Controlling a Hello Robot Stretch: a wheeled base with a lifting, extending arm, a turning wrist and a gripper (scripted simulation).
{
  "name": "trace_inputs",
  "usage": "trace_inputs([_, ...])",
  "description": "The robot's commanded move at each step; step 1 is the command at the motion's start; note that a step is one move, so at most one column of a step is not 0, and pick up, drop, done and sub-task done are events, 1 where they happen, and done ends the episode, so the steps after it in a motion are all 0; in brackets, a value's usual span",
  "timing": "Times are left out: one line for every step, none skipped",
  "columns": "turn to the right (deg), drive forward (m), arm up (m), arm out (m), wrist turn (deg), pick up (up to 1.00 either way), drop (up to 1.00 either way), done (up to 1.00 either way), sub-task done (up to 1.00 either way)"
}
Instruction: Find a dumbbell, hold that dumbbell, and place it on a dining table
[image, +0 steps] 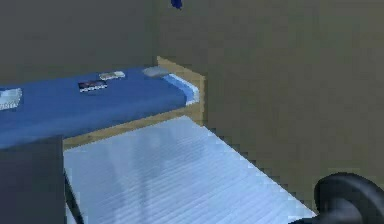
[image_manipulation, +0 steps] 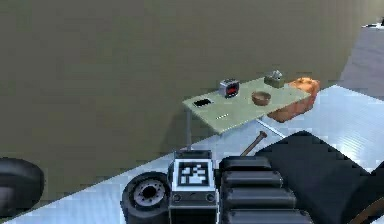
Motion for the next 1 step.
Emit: trace_inputs([45.0,0.0,0.0,0.0,0.0,0.0,0.0,0.0,0.0])
